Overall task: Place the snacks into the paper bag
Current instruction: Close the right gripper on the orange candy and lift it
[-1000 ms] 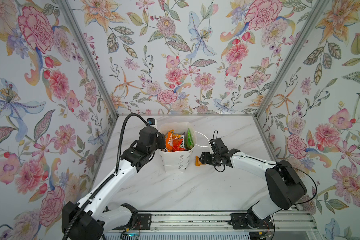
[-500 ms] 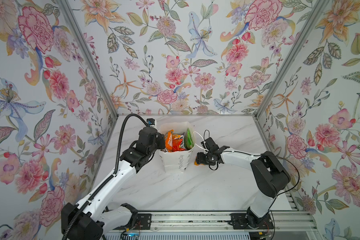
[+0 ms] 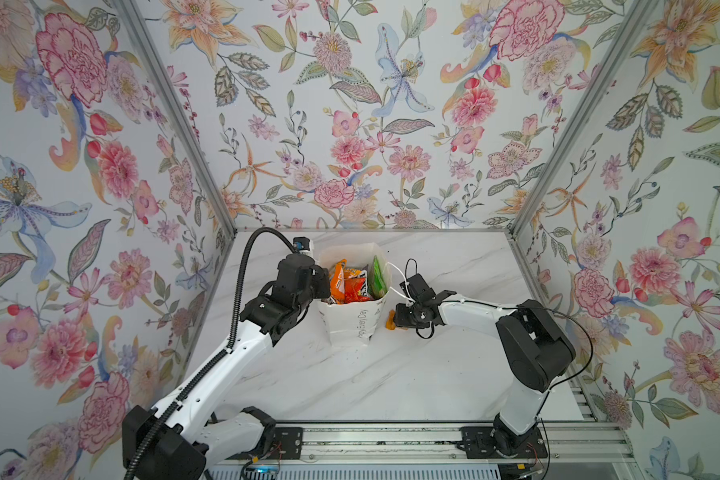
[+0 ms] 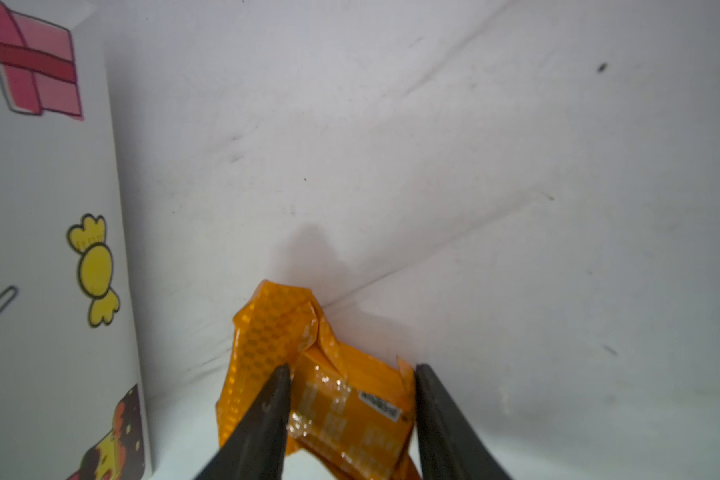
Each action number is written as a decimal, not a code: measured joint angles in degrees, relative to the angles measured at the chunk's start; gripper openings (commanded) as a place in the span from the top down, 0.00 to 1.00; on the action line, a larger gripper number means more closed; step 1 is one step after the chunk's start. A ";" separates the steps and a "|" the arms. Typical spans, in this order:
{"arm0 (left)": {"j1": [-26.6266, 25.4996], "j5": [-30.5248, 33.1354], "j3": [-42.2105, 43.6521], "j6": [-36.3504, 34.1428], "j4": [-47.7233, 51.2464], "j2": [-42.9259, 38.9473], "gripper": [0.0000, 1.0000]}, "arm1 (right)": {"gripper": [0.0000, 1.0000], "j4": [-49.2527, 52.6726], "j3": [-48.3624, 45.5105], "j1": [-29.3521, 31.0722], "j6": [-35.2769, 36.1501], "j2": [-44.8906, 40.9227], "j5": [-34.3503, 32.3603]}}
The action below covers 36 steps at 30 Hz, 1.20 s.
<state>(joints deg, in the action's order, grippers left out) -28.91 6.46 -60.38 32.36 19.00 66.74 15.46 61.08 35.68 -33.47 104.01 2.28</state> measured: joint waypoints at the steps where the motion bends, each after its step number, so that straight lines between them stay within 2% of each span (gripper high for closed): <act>1: 0.00 0.00 0.00 0.00 0.00 0.00 1.00 | 0.57 -0.07 0.00 0.04 -0.02 0.02 0.00; 4: 0.00 0.02 0.00 0.00 0.04 -0.02 1.00 | 0.52 -0.31 0.00 0.11 -0.02 0.15 0.00; 17: 0.13 0.63 1.27 0.02 0.13 -1.55 1.00 | 0.48 -2.10 -0.17 1.86 -0.50 0.87 -2.10; 23: 0.50 1.33 1.90 0.04 0.04 -2.21 1.00 | 0.43 -4.35 -1.99 1.86 -0.92 -0.13 -2.34; 32: 0.66 1.31 2.12 0.22 -0.26 -2.25 1.00 | 0.44 -4.85 -3.54 1.88 -1.03 -1.27 -2.84; 36: 0.76 1.31 2.14 0.22 -0.26 -2.25 1.00 | 0.52 -4.72 -3.56 2.23 -1.29 -1.20 -4.02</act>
<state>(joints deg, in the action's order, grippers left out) -28.14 7.77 -58.24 32.58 18.74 64.49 10.74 57.52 37.91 -34.76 102.80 -1.74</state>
